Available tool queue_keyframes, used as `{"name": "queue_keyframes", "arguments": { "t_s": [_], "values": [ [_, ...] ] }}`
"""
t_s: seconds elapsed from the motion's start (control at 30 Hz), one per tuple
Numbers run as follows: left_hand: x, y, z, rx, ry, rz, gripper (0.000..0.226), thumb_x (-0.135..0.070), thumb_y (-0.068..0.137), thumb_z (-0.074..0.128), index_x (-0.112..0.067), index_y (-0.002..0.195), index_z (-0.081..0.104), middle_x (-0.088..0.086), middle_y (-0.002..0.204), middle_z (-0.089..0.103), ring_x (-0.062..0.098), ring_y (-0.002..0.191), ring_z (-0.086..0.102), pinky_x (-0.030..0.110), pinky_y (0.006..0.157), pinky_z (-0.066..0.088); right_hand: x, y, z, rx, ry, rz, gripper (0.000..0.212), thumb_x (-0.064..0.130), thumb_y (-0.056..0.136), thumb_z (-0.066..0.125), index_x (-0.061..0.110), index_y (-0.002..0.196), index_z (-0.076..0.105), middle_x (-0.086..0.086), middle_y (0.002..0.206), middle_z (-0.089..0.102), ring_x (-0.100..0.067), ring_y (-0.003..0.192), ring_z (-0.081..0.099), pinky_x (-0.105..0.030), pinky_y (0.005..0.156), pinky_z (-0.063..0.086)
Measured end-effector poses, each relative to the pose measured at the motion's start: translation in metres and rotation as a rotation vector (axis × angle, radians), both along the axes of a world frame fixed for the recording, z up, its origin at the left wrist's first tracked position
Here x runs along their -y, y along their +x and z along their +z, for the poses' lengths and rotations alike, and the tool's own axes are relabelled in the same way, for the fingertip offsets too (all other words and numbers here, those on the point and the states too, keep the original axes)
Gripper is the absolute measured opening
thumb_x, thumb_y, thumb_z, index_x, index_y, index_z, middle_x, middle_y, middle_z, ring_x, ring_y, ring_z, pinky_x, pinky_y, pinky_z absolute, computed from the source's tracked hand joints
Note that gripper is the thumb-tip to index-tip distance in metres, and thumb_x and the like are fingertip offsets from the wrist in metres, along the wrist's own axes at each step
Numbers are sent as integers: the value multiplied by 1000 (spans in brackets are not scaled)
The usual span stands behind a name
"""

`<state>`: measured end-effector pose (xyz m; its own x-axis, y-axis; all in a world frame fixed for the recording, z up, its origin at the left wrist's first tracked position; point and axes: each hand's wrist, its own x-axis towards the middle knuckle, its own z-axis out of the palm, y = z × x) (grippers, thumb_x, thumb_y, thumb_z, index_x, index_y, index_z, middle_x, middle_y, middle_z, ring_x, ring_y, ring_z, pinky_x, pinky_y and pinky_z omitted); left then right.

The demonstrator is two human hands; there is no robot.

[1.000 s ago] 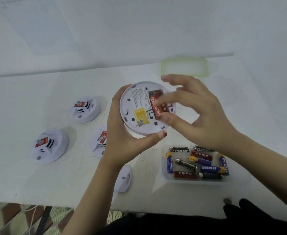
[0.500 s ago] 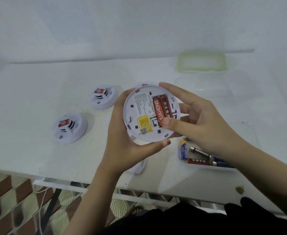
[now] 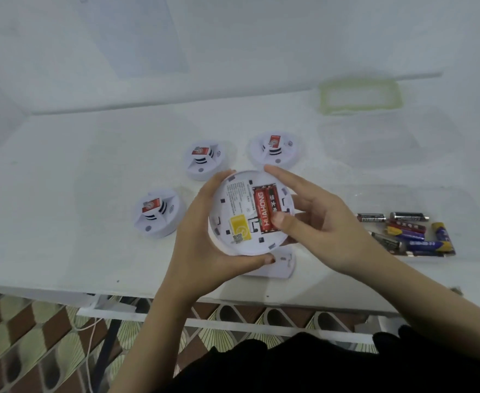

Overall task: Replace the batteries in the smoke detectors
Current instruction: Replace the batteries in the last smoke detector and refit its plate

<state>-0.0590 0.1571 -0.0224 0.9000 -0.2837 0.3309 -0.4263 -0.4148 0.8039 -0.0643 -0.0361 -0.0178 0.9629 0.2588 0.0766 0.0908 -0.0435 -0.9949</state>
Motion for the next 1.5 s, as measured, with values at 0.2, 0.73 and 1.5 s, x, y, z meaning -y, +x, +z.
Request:
{"name": "queue_keyframes", "arguments": {
  "t_s": [0.2,0.73,1.5],
  "values": [
    [-59,-11,-15,-104,35,-4,100,-45,47,89,-32,134,41,-34,127,49,-8,120,48,5,90,41,-16,-9,-31,201,-652,10,52,57,84,42,36,130,53,25,118,60,0,109,54,-19,90,41],
    [-129,-5,-53,-342,34,-86,110,-41,43,90,-26,140,39,-12,132,54,5,120,55,31,96,52,-46,-31,-47,144,-693,-153,57,40,70,69,45,123,51,15,108,56,-1,101,49,-14,86,34],
    [-148,9,-72,-289,-106,-124,101,-32,43,93,-22,132,46,-7,131,56,10,123,53,22,96,47,-139,-5,-44,381,-844,-48,64,42,73,66,25,134,53,3,122,46,-1,106,28,-23,93,25]
  ]
}}
